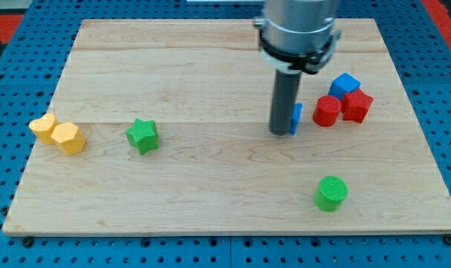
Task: Move the green circle towards the center left of the board
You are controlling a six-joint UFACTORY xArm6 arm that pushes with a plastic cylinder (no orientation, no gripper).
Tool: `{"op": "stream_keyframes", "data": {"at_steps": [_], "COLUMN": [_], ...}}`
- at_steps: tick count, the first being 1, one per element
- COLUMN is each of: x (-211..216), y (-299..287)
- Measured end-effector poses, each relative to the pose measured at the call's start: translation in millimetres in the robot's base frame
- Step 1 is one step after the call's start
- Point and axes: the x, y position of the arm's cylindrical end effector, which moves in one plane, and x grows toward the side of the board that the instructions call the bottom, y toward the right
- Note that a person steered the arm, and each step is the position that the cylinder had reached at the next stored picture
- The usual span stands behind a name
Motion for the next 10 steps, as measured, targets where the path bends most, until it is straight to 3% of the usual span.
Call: {"op": "stream_keyframes", "data": {"at_steps": [1, 2, 3, 4, 6, 7, 8, 10], "x": [31, 82, 121, 121, 56, 108, 108, 12], "y": [37, 148, 143, 52, -144, -92, -150, -259]}}
